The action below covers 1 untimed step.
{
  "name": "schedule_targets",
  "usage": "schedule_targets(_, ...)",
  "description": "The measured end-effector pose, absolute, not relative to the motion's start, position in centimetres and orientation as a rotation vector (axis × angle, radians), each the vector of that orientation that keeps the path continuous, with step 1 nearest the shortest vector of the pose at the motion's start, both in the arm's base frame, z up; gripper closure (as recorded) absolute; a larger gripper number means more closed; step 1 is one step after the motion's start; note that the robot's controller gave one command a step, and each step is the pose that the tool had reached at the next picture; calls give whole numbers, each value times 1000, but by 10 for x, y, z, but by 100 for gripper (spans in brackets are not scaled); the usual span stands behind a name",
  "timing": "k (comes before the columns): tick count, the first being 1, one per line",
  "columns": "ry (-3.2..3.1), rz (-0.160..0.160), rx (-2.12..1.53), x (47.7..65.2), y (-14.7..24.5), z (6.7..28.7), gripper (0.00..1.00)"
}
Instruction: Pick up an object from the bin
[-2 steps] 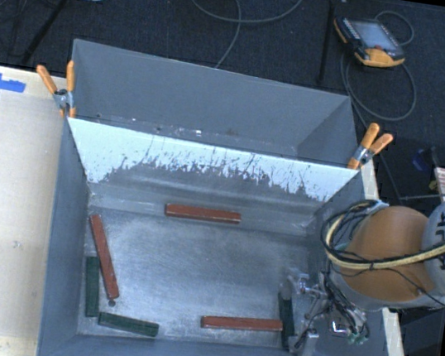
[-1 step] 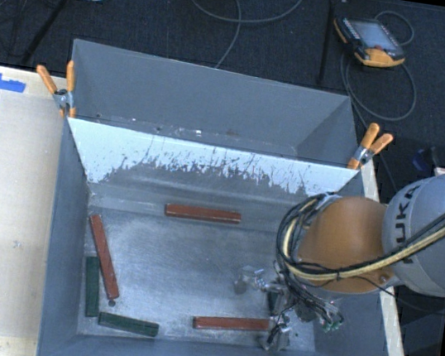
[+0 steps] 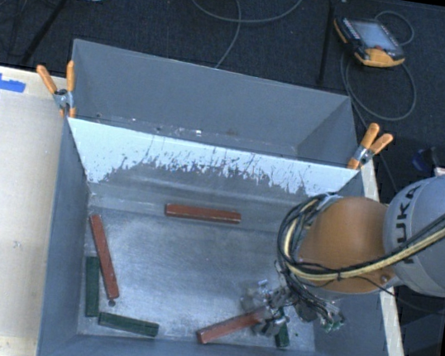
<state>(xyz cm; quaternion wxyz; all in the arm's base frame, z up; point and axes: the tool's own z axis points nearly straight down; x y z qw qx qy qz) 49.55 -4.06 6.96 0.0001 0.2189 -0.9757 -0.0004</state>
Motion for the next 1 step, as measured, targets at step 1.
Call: schedule_targets(1,-2984,3,1003,484,-39,220,100)
